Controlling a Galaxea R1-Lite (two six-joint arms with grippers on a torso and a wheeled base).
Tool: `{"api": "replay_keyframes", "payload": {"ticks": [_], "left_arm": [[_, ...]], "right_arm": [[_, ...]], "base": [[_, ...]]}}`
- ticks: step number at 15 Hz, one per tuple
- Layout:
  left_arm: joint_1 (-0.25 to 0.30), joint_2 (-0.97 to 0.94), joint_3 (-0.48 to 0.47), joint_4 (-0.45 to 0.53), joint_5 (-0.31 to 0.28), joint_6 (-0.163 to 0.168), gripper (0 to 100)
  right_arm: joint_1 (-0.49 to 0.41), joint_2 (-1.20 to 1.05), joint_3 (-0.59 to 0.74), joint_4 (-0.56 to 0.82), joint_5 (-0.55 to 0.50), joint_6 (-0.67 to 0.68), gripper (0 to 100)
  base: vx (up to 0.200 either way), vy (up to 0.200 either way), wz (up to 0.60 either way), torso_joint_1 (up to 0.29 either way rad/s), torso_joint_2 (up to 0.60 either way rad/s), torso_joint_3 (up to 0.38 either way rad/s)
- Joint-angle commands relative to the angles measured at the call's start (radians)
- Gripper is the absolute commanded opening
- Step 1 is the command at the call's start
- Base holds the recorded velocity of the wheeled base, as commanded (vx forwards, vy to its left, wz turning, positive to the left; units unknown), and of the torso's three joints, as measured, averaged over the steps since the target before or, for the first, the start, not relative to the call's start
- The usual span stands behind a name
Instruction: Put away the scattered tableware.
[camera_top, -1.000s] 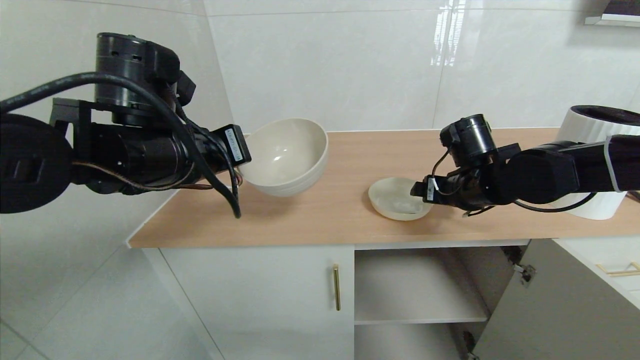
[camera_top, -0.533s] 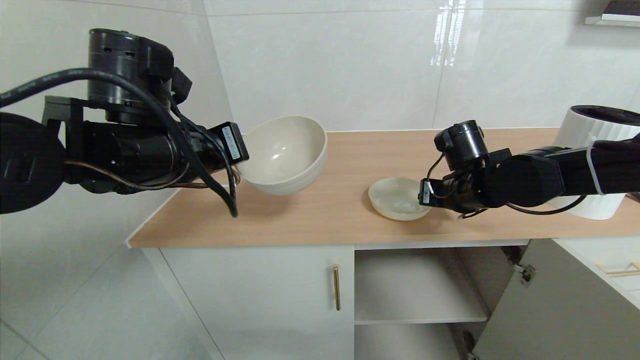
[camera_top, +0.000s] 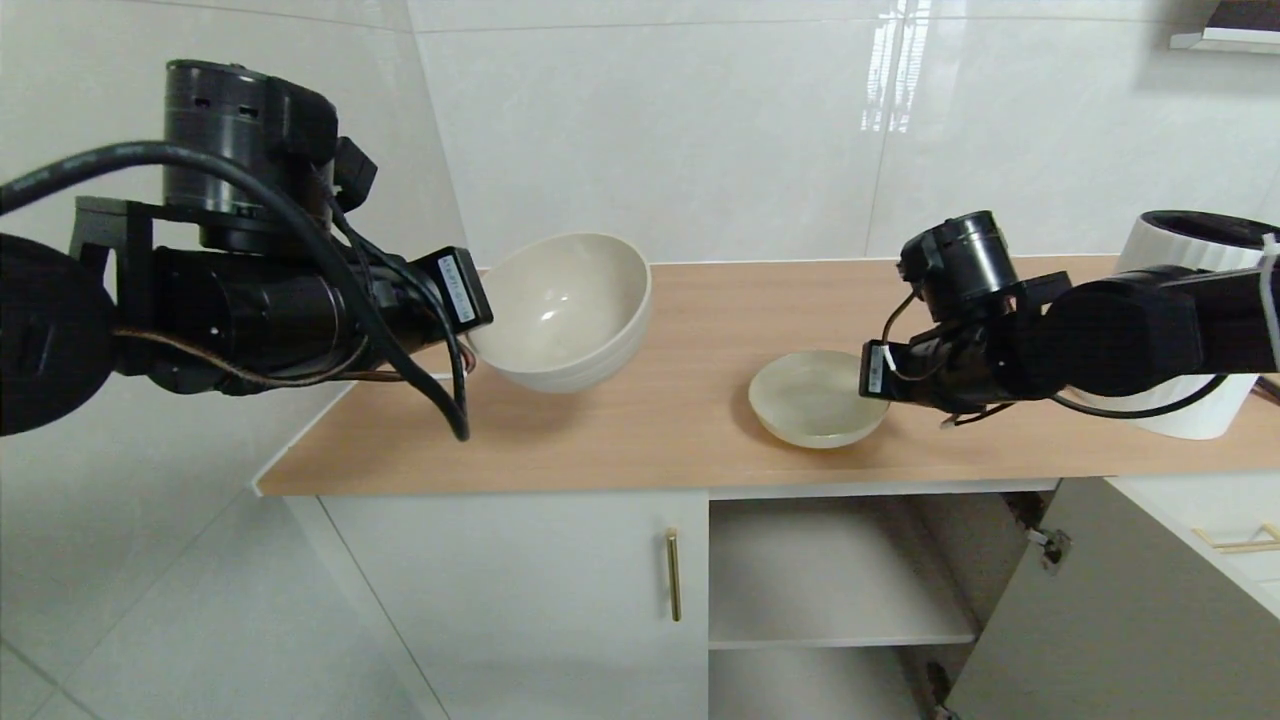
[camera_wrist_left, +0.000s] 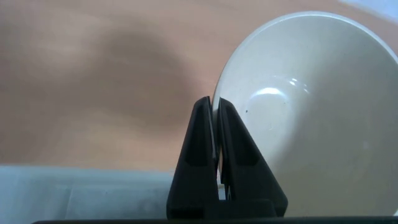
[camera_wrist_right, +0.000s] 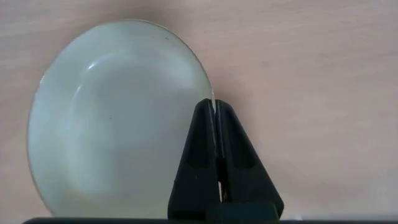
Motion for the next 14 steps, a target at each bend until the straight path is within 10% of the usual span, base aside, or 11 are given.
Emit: {"api": "replay_keyframes", "payload": {"ticks": [1,5,14], "left_arm": [[0.000,-0.011,0.036,-0.006,0.001,0.001,0],[-0.023,-0.100,0.162,-0.047,-0.093,0.023,0],[-0.063,-0.074,0.397,-0.151,-0.096,0.024,0]], "right_arm": [[0.001,-0.162,0.035,0.075,0.063,0.001,0],[0.004,-0.362,0.143,0.240,0.201,-0.004,0],[0.003,-0.426,0.339,0.207,0.218,0.045,0]], "base": [[0.000,0.000,0.00,0.000,0.00,0.000],[0.000,0.000,0.00,0.000,0.00,0.000],[-0.089,0.000,0.00,0.002,0.00,0.001]]}}
